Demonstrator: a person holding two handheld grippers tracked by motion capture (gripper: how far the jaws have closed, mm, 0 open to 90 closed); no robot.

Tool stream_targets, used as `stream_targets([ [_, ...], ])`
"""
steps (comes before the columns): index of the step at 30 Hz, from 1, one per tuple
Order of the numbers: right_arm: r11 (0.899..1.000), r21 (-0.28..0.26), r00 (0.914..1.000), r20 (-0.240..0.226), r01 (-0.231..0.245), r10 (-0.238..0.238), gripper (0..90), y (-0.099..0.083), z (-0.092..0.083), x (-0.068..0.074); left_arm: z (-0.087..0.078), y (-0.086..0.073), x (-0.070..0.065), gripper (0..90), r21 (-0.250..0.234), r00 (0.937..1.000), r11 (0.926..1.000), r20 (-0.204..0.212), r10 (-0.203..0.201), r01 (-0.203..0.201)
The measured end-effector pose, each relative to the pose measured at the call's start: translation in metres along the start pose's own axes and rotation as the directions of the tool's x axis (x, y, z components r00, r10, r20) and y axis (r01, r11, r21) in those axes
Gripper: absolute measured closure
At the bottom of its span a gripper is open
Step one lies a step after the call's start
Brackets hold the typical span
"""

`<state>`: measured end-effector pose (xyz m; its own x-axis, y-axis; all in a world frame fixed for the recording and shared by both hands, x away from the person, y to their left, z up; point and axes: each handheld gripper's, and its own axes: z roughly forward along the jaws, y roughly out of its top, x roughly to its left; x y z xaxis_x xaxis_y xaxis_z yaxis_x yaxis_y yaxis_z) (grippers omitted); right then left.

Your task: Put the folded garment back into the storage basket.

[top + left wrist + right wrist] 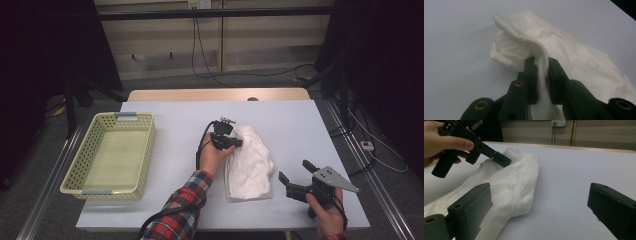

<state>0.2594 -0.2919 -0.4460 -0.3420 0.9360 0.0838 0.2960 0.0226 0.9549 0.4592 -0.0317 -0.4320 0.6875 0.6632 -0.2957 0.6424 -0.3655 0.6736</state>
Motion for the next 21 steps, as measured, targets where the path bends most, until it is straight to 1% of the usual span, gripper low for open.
stream_targets([
  [1,1.000,0.000,1.0000,0.000,0.000,0.000,5.4,0.000,0.000,0.000,0.000,0.000,0.000,79.8,0.000,1.0000,1.0000,0.000,0.000,0.000],
  [3,1.000,0.001,1.0000,-0.001,-0.003,0.003,5.4,0.000,0.000,0.000,-0.007,0.005,0.001,80.2,0.001,0.9999,0.9999,0.005,-0.013,0.013],
  [4,1.000,0.001,1.0000,-0.003,-0.003,0.003,5.4,0.000,0.000,0.000,-0.011,0.008,0.001,80.3,0.007,0.9997,0.9998,0.014,-0.019,0.019],
  [5,1.000,0.001,1.0000,-0.004,-0.003,0.003,5.5,0.000,0.001,0.001,-0.018,0.013,0.000,80.4,0.014,0.9995,0.9996,0.019,-0.023,0.023],
  [6,1.000,0.001,1.0000,-0.004,-0.004,0.004,5.4,0.000,0.000,0.001,-0.018,0.013,0.000,80.6,0.014,0.9995,0.9996,0.019,-0.023,0.023],
  [7,1.000,0.001,1.0000,-0.004,-0.004,0.004,5.4,0.000,0.000,0.001,-0.022,0.016,0.000,80.6,0.021,0.9993,0.9995,0.027,-0.025,0.024],
  [8,1.000,0.000,1.0000,-0.003,-0.002,0.002,5.4,0.000,0.000,0.000,-0.025,0.018,-0.001,80.7,0.022,0.9993,0.9994,0.026,-0.027,0.026],
  [10,1.000,-0.002,1.0000,-0.002,-0.003,0.003,5.5,0.000,-0.001,0.000,-0.033,0.024,-0.001,80.7,0.032,0.9994,0.9993,0.031,-0.018,0.017],
  [13,1.000,-0.007,0.9999,0.002,-0.012,0.012,5.4,0.001,-0.001,0.000,-0.046,0.032,0.000,80.8,0.045,0.9996,0.9988,0.022,-0.019,0.018],
  [15,1.000,-0.007,0.9999,0.002,-0.010,0.010,5.4,0.001,-0.001,0.000,-0.054,0.037,0.001,80.8,0.074,0.9995,0.9972,0.027,-0.016,0.014],
  [17,1.000,-0.006,0.9999,0.001,-0.011,0.011,5.4,0.001,-0.001,0.000,-0.063,0.042,0.000,80.8,0.084,0.9999,0.9965,0.010,-0.008,0.007],
  [21,1.000,-0.008,0.9999,0.001,-0.013,0.013,5.4,0.001,-0.001,0.001,-0.079,0.051,0.001,80.8,0.110,1.0000,0.9939,-0.002,-0.004,0.004],
])
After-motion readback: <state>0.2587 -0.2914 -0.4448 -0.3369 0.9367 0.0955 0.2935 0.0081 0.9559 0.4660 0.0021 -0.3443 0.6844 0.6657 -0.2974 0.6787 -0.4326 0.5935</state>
